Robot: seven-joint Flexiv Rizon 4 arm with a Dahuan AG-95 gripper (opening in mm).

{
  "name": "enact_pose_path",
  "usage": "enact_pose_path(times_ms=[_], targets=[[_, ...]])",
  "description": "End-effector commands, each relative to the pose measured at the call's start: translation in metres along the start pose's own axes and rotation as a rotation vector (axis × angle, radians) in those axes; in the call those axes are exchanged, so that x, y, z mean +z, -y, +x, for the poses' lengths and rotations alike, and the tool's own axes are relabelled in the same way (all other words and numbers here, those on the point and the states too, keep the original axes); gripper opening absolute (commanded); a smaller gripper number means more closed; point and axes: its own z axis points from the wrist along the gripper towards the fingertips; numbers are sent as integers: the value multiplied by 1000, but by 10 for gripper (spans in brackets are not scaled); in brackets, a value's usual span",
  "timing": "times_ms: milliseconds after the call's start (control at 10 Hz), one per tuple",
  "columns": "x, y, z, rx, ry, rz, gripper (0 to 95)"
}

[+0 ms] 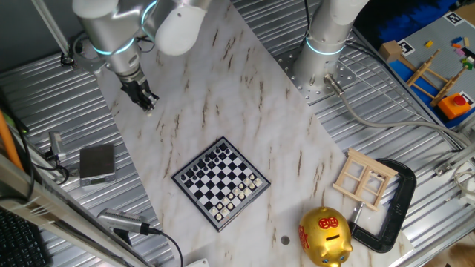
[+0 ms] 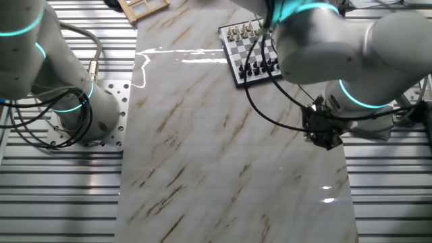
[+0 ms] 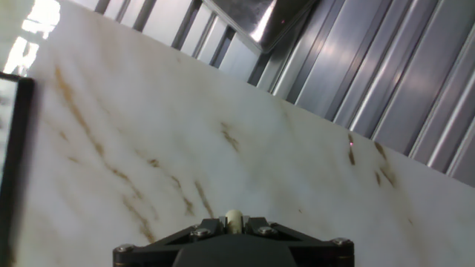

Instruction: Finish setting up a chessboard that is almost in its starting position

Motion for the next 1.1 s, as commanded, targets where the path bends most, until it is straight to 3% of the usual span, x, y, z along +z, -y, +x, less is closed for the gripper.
enact_pose_path(times_ms=[100, 500, 1100], targets=[[-4, -2, 1, -4, -3, 0, 0], [-5, -1, 2, -15, -8, 0, 0], [-5, -1, 2, -165, -18, -19, 0]])
